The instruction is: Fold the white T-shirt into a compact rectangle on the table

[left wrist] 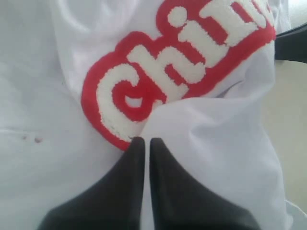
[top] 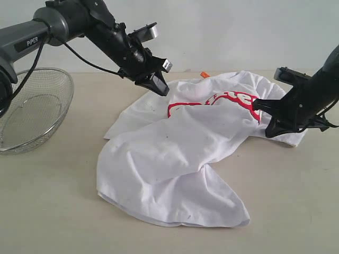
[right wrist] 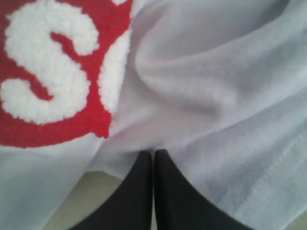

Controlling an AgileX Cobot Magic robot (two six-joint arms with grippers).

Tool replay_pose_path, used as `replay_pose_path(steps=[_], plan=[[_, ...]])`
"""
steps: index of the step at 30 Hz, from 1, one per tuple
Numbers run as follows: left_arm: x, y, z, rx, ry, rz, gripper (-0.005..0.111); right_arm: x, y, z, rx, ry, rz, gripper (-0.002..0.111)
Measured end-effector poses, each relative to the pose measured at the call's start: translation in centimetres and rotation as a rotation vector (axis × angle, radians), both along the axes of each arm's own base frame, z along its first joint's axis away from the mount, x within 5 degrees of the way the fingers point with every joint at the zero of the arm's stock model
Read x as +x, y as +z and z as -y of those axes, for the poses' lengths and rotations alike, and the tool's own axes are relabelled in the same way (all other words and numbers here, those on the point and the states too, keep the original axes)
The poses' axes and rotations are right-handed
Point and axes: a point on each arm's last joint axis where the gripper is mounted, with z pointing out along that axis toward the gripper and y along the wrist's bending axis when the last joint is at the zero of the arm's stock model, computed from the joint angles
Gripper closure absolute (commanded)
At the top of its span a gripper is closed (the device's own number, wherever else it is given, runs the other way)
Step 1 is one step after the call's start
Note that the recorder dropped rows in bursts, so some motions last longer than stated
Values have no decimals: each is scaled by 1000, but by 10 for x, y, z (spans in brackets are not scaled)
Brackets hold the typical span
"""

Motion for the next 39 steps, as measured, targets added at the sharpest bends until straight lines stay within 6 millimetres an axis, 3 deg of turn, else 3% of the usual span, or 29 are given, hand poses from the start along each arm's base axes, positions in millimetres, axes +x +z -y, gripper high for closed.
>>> replay_pose_path(steps=[8, 16, 31, 39], plan=[[0, 0, 0, 0, -4, 3, 102, 1, -7, 1, -6, -1, -19, 108], [0, 0, 0, -1, -5, 3, 102, 6, -10, 15, 16, -44, -64, 108], [0, 1, 0, -3, -9, 8, 102, 42, 1, 46, -215, 17, -112, 108], [-3, 26, -1, -17, -9, 53, 102, 67, 5, 59, -266, 42, -114, 108]])
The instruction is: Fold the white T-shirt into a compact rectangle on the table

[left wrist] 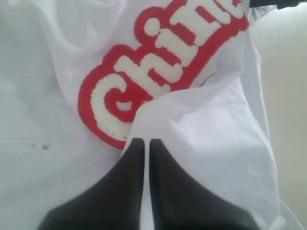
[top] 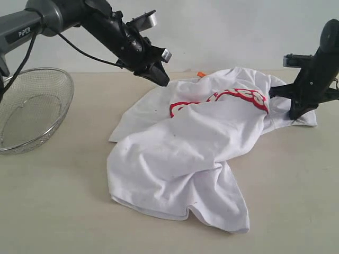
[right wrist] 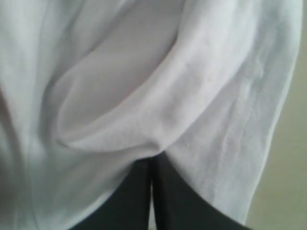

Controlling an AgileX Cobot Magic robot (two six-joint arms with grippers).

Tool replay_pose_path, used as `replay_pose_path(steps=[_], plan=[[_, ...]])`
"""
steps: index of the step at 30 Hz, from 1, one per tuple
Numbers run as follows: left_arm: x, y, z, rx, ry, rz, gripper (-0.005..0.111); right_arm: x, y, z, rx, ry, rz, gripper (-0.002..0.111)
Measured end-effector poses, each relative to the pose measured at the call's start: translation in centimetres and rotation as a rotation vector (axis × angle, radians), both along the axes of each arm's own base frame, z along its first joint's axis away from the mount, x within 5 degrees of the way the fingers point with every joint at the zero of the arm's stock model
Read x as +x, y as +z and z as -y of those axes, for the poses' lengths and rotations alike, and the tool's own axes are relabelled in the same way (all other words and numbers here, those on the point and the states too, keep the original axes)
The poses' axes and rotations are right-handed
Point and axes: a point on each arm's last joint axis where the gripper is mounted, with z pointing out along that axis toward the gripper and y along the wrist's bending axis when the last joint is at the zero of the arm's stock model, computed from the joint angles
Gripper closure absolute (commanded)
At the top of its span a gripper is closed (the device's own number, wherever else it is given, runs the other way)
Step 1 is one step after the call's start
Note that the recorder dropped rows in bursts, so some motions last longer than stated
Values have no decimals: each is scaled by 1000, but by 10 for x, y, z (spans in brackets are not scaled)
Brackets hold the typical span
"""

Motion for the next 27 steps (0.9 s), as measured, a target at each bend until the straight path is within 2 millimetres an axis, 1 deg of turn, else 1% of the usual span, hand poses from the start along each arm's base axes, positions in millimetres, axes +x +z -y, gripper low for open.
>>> replay_pose_path(steps=[4, 6, 10, 13, 15, 16, 17, 18, 19, 20, 21, 23, 24, 25, 26, 27], plan=[[-1, 9, 0, -5, 0, 16, 102, 8, 4, 4, -31, 8, 17, 108], [-2, 11, -1, -6, 2, 18, 102, 8, 5, 5, -28, 6, 14, 108], [-3, 16, -1, -9, 3, 26, 102, 10, 14, 3, 32, -12, 43, 108], [-3, 17, -1, -11, 8, 25, 102, 10, 32, -4, 103, -10, 84, 108], [-3, 19, -1, -12, 10, 26, 102, 8, 48, -8, 138, -7, 106, 108], [-4, 21, -1, -14, 11, 29, 102, 4, 65, -11, 156, -5, 127, 108], [-4, 22, -1, -15, 11, 30, 102, 2, 70, -12, 165, -6, 132, 108], [-5, 28, -2, -18, 13, 38, 102, -7, 81, -17, 188, -3, 156, 108], [-7, 30, -2, -18, 13, 39, 102, -14, 81, -19, 201, -2, 151, 108], [-11, 37, -3, -19, 13, 40, 102, -31, 84, -27, 240, 0, 159, 108], [-12, 37, -4, -16, 12, 35, 102, -40, 87, -30, 254, 1, 170, 108], [-26, 47, -8, -9, 5, 21, 102, -81, 84, -48, 325, 18, 168, 108], [-31, 50, -10, -5, 1, 13, 102, -95, 82, -56, 343, 32, 165, 108], [-40, 55, -12, 1, -2, 0, 102, -114, 79, -66, 350, 48, 159, 108], [-48, 60, -15, 5, -3, -6, 102, -128, 73, -73, 356, 57, 145, 108], [-60, 64, -17, 12, -9, -19, 102, -143, 68, -83, 360, 72, 132, 108]])
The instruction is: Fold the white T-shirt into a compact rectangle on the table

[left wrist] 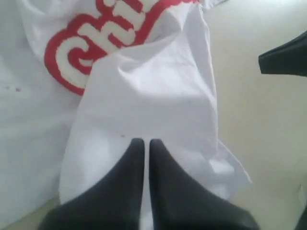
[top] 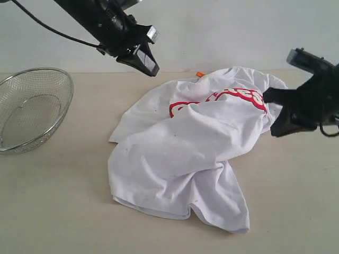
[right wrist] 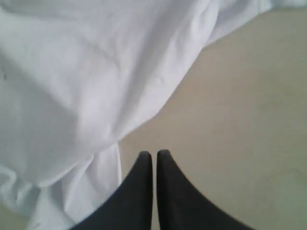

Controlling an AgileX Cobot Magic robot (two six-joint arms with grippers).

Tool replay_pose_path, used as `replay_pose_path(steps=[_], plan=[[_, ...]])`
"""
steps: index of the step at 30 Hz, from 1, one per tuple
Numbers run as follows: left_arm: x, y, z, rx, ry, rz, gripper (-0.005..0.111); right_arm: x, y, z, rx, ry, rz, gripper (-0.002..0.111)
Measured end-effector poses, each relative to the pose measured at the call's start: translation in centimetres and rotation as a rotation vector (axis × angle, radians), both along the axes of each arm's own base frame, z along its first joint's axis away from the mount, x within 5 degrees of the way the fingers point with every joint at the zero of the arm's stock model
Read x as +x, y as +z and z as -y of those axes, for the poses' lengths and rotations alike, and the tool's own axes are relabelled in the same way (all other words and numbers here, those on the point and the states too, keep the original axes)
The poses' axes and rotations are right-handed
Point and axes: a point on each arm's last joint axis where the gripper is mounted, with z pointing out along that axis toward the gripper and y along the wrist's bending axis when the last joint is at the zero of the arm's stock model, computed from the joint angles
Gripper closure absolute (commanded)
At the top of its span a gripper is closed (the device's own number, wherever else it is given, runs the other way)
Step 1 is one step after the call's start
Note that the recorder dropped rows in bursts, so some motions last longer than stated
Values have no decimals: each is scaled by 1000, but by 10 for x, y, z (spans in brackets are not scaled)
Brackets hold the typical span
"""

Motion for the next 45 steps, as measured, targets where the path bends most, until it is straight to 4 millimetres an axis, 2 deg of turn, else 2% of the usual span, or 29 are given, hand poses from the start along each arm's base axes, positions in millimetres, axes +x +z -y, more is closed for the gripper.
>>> replay_pose_path(steps=[2, 4, 7, 9, 16, 22, 25, 30, 38, 39, 41, 44, 45], plan=[[-23, 5, 2, 22, -23, -24, 102, -20, -12, -19, 7, 70, -30, 101], [-50, 5, 7, 44, -59, -60, 102, -36, -28, -36, 22, 129, -85, 82], [-76, 3, 12, 86, -103, -84, 102, -46, -37, -48, 27, 162, -110, 55], [-93, -2, 12, 113, -127, -115, 102, -52, -42, -53, 35, 170, -125, 48], [-137, -29, 2, 182, -165, -239, 102, -59, -49, -58, 57, 158, -120, 63], [-160, -52, -9, 218, -167, -338, 102, -59, -50, -58, 60, 150, -94, 64], [-165, -58, -11, 226, -168, -361, 102, -57, -52, -58, 61, 151, -85, 64], [-167, -61, -11, 212, -168, -369, 102, -57, -73, -62, 66, 159, -156, 64], [-167, -60, -8, 179, -167, -368, 102, -56, -84, -87, 107, 203, -191, 64], [-167, -60, -8, 176, -168, -367, 102, -55, -84, -88, 106, 205, -189, 66], [-167, -60, -8, 176, -167, -365, 102, -55, -84, -89, 107, 205, -189, 78], [-166, -60, -8, 175, -165, -359, 102, -55, -86, -89, 102, 203, -190, 108], [-166, -60, -8, 175, -165, -359, 102, -55, -87, -89, 98, 203, -191, 108]])
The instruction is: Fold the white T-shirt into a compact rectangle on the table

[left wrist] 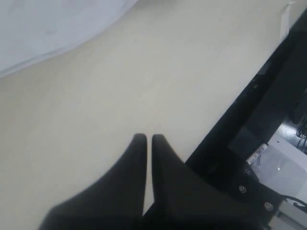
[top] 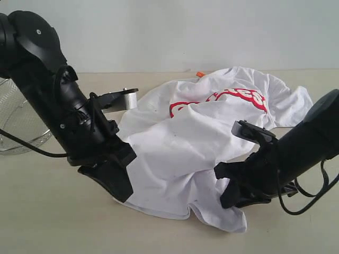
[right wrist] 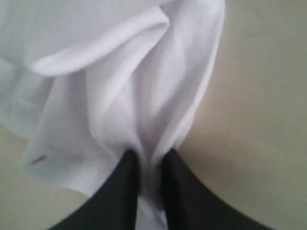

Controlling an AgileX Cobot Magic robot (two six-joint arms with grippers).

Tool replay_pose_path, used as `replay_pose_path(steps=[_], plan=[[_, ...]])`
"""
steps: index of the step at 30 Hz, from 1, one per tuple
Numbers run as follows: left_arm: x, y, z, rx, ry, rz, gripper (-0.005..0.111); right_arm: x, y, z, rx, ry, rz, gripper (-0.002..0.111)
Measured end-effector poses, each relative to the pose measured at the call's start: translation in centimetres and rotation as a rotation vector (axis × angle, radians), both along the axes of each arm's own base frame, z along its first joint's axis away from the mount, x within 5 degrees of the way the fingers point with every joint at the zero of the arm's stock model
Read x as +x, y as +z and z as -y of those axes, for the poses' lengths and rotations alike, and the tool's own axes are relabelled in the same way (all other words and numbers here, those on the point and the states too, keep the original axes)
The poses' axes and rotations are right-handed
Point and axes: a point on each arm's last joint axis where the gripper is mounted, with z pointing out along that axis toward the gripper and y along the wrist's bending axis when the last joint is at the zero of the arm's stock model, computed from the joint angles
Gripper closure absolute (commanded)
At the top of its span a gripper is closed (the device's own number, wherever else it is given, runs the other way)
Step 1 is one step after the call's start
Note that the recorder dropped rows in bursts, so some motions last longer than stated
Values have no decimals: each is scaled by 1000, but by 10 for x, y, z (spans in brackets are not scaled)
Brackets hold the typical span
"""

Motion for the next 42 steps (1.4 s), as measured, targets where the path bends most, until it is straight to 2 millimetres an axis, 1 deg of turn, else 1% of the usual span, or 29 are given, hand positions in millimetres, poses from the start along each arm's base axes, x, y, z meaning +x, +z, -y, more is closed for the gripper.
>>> replay_pose_path(steps=[8, 13, 20, 25, 30, 38, 42], plan=[[0, 0, 0, 0, 1, 2, 102, -1, 0, 2, -21, -10, -15, 108], [0, 0, 0, -1, -2, 4, 102, -10, 13, 8, -101, 26, -18, 108], [0, 0, 0, -4, -10, 8, 102, -23, 38, 16, -177, 44, -37, 108], [0, 0, 0, -4, -11, 8, 102, -31, 48, 23, -252, 41, -74, 108], [0, 0, 0, -6, -17, 10, 102, -39, 50, 33, -358, 52, -146, 108], [0, 0, 0, -8, -26, 10, 102, -43, 51, 44, -483, 32, -190, 108], [0, 0, 0, -10, -33, 14, 102, -47, 57, 53, -582, 20, -194, 108]])
